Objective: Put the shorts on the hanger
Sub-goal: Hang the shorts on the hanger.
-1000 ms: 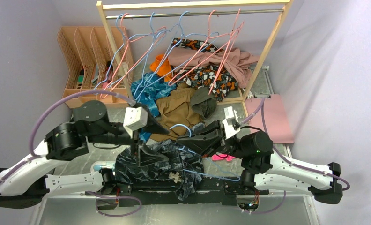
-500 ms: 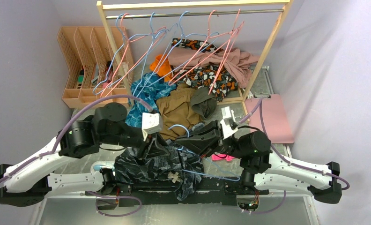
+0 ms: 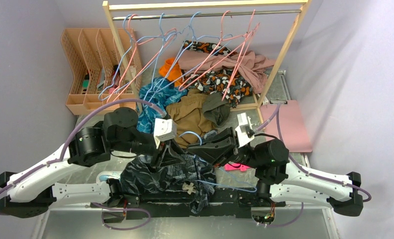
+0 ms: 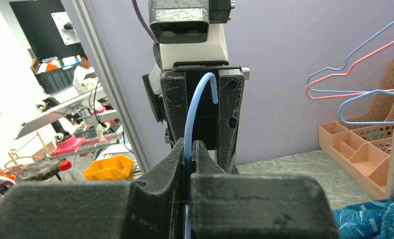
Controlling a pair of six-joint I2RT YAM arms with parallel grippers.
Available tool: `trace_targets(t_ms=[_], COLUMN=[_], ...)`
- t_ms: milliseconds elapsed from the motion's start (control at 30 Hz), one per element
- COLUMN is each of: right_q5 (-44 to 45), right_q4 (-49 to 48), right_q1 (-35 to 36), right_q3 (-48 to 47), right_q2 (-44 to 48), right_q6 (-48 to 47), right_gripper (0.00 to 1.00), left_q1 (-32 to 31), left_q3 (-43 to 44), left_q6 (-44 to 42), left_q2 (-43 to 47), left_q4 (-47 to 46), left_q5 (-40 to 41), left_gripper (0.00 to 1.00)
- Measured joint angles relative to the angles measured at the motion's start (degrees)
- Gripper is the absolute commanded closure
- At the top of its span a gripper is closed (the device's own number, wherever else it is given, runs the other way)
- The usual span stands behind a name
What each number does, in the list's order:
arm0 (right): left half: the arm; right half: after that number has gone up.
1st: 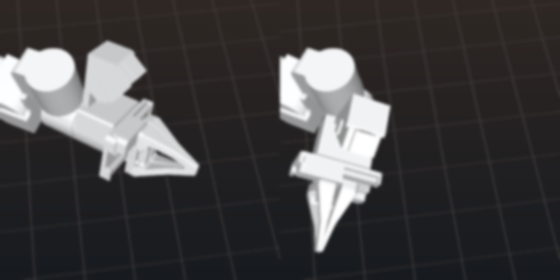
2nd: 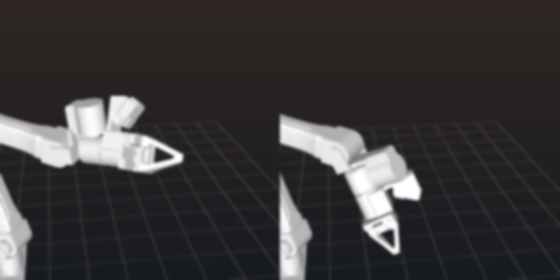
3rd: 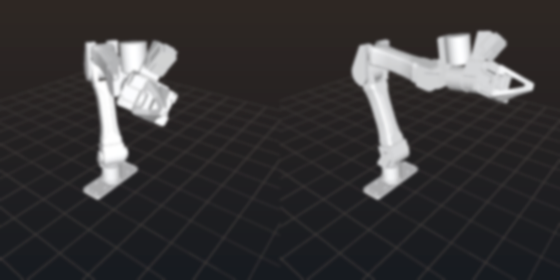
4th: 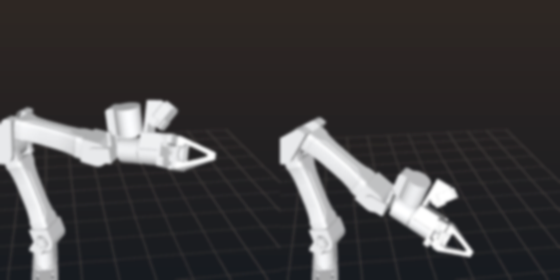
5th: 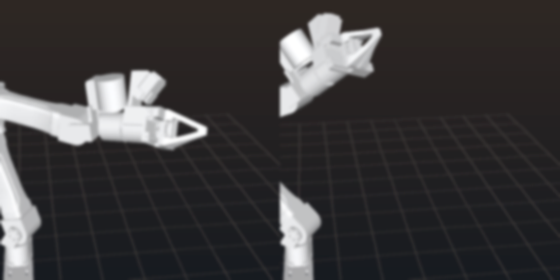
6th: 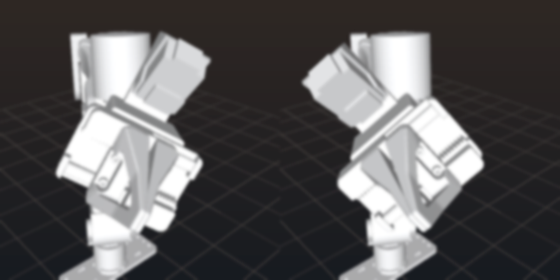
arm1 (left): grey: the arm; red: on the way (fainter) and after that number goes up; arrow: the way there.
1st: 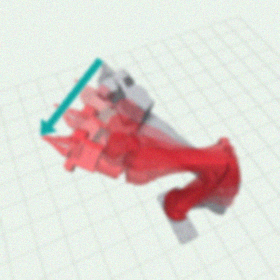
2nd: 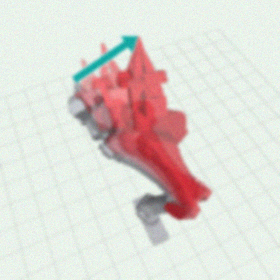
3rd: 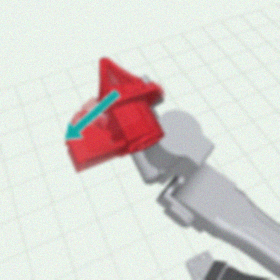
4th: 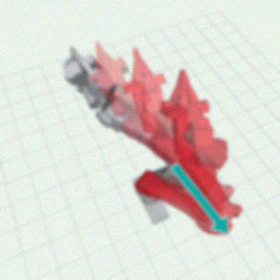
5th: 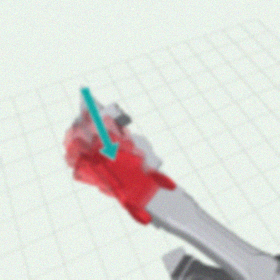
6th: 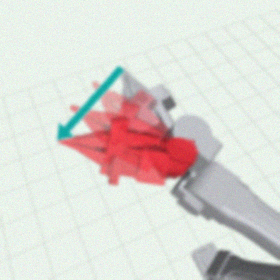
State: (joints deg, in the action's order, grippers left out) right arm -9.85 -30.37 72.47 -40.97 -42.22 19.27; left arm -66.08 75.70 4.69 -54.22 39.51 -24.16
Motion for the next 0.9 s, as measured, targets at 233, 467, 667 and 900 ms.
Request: trace_targets(t_ms=[233, 467, 667, 900], right_q5=[0.11, -0.07, -0.33, -0.68], right_q4=[0.0, -0.63, -0.61, -0.63], right_q1=[0.0, 0.0, 0.0, 0.0], right_q3=[-0.02, 0.0, 0.0, 0.0], right_q2=[0.02, -0.17, -0.66, -0.5], right_q6=[0.0, 0.02, 0.02, 0.02], right_gripper=[1.0, 1.0, 1.0, 1.0], left_q1=[0.0, 0.0, 0.0, 0.0], left_q3=[-0.02, -0.02, -0.35, -1.29], left_q6=[0.07, 0.26, 0.26, 0.61], left_q2=[-0.85, -1.4, -4.44, -4.48], left_q4=[-2.03, -5.14, -6.34, -6.32], left_q5=[-0.07, -1.79, -4.63, -5.66], left_gripper=[0.71, 0.6, 0.5, 0.15])
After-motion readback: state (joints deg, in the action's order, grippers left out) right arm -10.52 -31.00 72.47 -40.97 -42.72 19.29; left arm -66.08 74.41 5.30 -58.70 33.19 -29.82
